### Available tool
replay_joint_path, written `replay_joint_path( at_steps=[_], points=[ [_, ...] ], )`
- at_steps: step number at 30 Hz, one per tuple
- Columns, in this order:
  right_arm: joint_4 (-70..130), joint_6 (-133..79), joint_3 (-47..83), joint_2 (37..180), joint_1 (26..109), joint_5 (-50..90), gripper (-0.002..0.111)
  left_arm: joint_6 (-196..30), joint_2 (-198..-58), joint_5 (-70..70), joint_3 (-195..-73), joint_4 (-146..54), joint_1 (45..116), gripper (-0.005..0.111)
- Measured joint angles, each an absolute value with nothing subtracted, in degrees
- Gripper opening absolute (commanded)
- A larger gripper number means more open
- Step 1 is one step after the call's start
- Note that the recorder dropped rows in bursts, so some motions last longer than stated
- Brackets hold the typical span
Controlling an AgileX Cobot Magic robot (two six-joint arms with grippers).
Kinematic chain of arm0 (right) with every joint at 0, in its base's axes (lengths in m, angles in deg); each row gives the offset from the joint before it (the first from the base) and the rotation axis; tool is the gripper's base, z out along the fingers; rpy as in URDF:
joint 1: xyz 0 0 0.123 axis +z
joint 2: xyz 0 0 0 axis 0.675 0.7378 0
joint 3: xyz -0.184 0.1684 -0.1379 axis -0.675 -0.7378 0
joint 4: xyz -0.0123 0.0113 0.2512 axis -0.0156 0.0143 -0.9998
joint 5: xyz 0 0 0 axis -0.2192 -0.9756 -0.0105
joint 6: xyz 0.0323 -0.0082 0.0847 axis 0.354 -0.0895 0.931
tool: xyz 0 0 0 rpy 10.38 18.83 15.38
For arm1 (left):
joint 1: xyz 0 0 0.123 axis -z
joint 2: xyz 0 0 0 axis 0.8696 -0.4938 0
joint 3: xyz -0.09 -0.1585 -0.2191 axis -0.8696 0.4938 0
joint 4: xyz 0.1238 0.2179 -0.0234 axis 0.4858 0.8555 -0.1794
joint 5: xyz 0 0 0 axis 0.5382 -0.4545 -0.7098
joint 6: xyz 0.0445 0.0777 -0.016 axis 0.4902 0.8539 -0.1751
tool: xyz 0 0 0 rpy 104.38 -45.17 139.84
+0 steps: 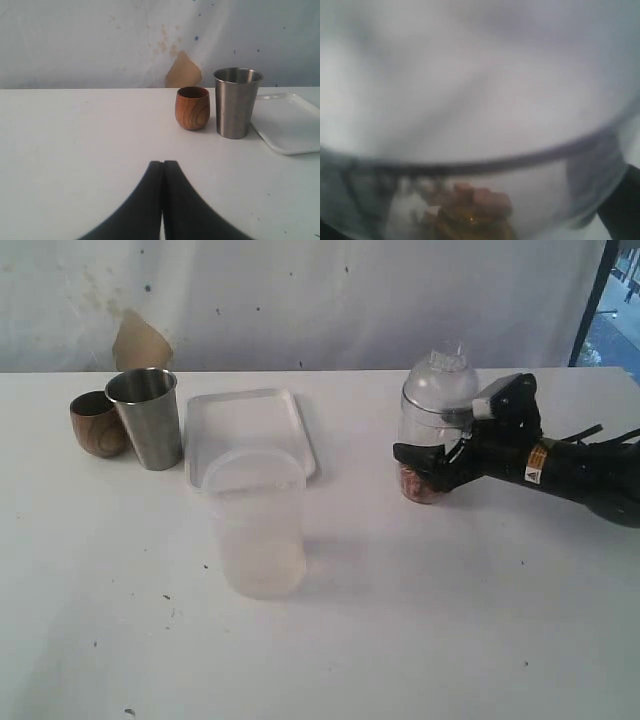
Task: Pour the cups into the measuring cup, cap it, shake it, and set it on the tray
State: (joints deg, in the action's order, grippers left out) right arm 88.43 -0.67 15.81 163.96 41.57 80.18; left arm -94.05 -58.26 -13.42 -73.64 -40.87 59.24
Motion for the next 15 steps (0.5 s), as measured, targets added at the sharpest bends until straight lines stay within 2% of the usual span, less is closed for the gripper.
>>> replay_joint_path(
  at_steps=[15],
  points=[
    [84.68, -3.30, 15.81, 163.73, 44.54, 81.43, 0.105, -94.05, -58.26, -13.42, -73.64, -40.87, 59.24, 0.000]
  ],
)
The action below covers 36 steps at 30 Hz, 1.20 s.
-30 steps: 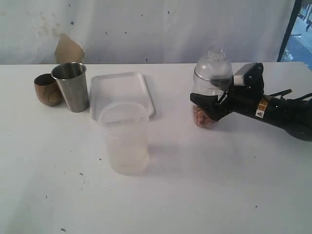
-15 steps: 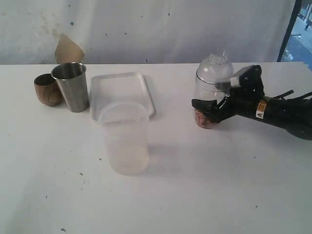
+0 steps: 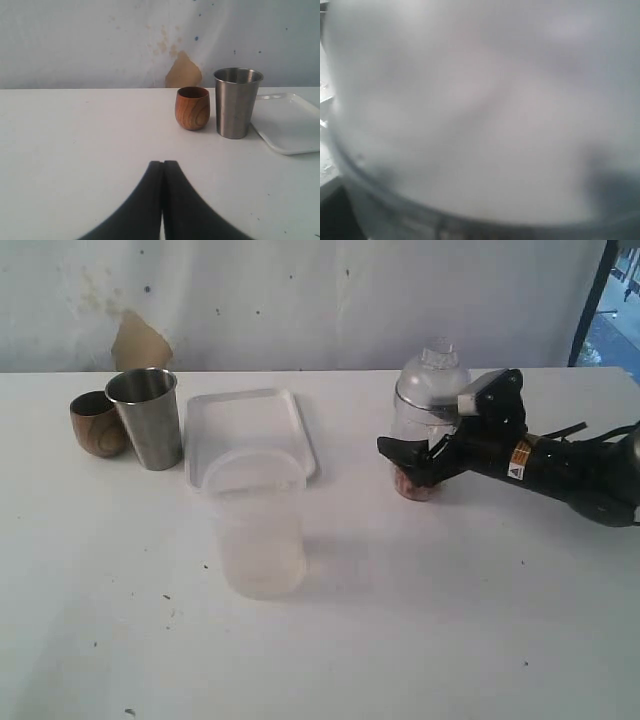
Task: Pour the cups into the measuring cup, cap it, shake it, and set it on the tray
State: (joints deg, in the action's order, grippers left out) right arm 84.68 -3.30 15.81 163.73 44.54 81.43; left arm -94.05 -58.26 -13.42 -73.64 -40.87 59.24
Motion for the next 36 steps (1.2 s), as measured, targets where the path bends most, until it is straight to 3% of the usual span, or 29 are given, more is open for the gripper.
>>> replay_joint_path(
  at_steps=[22, 36],
  points=[
    [83.70, -2.56, 15.71, 162.26, 45.19, 80.11, 0.105, -94.05, -58.26, -13.42, -73.64, -40.87, 59.24, 0.000],
    [90.12, 5.46, 15.71, 154.80, 44.85, 70.81, 0.105, -94.05, -58.26, -13.42, -73.64, -40.87, 59.24, 0.000]
  ],
)
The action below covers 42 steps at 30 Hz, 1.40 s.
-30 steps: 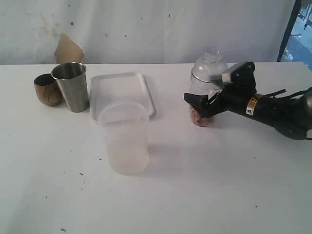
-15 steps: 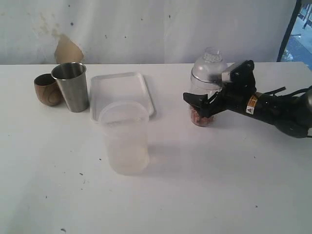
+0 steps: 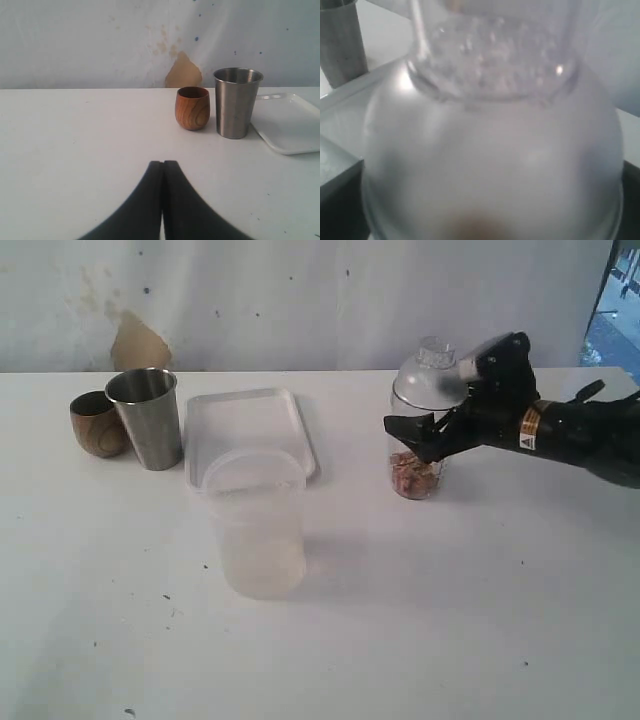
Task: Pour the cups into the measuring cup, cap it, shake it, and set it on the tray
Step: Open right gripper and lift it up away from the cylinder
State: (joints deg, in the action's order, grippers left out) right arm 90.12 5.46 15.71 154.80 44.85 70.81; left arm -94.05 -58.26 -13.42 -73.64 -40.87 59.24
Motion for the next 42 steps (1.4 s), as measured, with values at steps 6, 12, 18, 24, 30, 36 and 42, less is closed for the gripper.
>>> replay_joint_path(
  at_steps=[6, 12, 18, 24, 30, 36, 42],
  points=[
    [90.65, 7.71, 15.71, 151.15, 44.85, 70.08, 0.105, -94.05, -58.26, -13.42, -73.64, -40.87, 59.24, 0.000],
    [90.87, 8.19, 15.71, 146.38, 44.85, 67.15, 0.105, -94.05, -58.26, -13.42, -73.64, -40.87, 59.24, 0.000],
    [91.10, 9.37, 15.71, 138.03, 44.85, 63.75, 0.105, -94.05, -58.26, -13.42, -73.64, -40.87, 59.24, 0.000],
    [91.32, 21.02, 15.71, 128.22, 44.85, 59.53, 0.101, -94.05, -58.26, -13.42, -73.64, -40.87, 59.24, 0.000],
    [91.42, 24.78, 15.71, 118.60, 46.49, 40.08, 0.074, -94.05, -58.26, -13.42, -73.64, -40.87, 59.24, 0.000],
    [91.42, 35.06, 15.46, 111.76, 49.42, 27.17, 0.026, -94.05, -58.26, -13.42, -73.64, -40.87, 59.24, 0.000],
    [91.30, 43.04, 12.82, 110.24, 50.47, 26.14, 0.000, -94.05, -58.26, -13.42, -73.64, -40.87, 59.24, 0.000]
  ],
)
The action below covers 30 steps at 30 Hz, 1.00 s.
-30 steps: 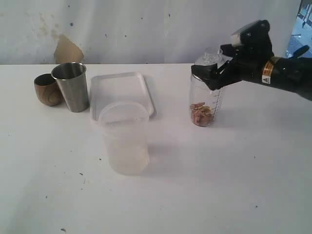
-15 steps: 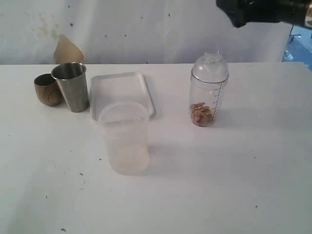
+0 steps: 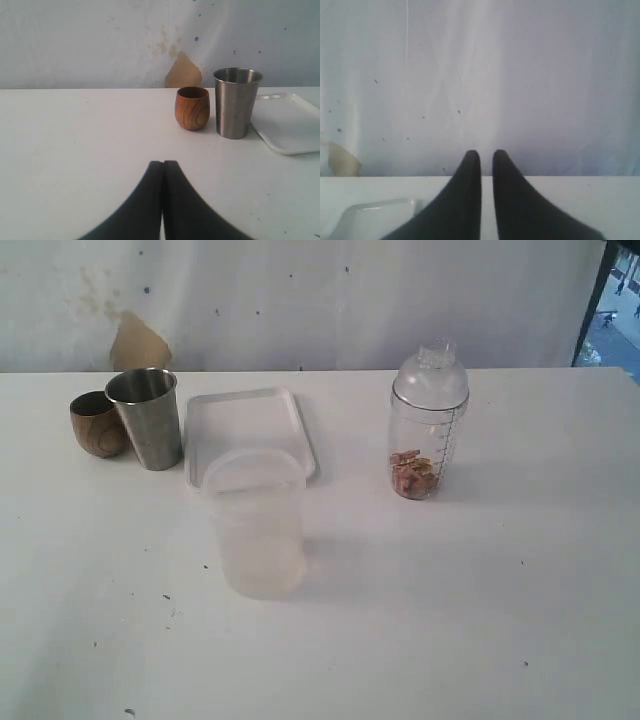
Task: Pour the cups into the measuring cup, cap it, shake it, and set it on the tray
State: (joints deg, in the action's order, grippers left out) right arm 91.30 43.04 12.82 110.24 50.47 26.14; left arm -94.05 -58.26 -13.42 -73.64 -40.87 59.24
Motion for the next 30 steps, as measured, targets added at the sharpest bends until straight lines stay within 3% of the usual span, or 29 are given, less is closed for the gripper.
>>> replay_joint_path(
  at_steps=[5, 7, 13, 14, 17, 19, 24, 30],
  points=[
    [108.42, 45.18, 13.02, 111.33, 51.28, 43.69, 0.000, -94.05, -58.26, -13.42, -73.64, -40.87, 59.24, 0.000],
    [112.62, 45.71, 14.31, 111.33, 53.92, 41.71, 0.000, -94.05, -58.26, -13.42, -73.64, -40.87, 59.24, 0.000],
    [116.05, 39.73, 19.68, 111.20, 65.93, -2.69, 0.000, -94.05, -58.26, -13.42, -73.64, -40.87, 59.24, 0.000],
    [112.87, 37.77, 22.63, 111.58, 68.26, -14.57, 0.000, -94.05, -58.26, -13.42, -73.64, -40.87, 59.24, 0.000],
    [95.05, 25.11, 27.62, 111.73, 68.75, -19.24, 0.000, -94.05, -58.26, -13.42, -73.64, -40.87, 59.24, 0.000],
    [71.13, 4.91, 32.04, 111.73, 69.01, -18.51, 0.005, -94.05, -58.26, -13.42, -73.64, -40.87, 59.24, 0.000],
    [32.86, -32.97, 37.69, 112.78, 72.92, -18.24, 0.032, -94.05, -58.26, -13.42, -73.64, -40.87, 59.24, 0.000],
    [32.61, -30.72, 40.66, 125.54, 81.79, -29.60, 0.037, -94.05, -58.26, -13.42, -73.64, -40.87, 59.24, 0.000]
  ],
)
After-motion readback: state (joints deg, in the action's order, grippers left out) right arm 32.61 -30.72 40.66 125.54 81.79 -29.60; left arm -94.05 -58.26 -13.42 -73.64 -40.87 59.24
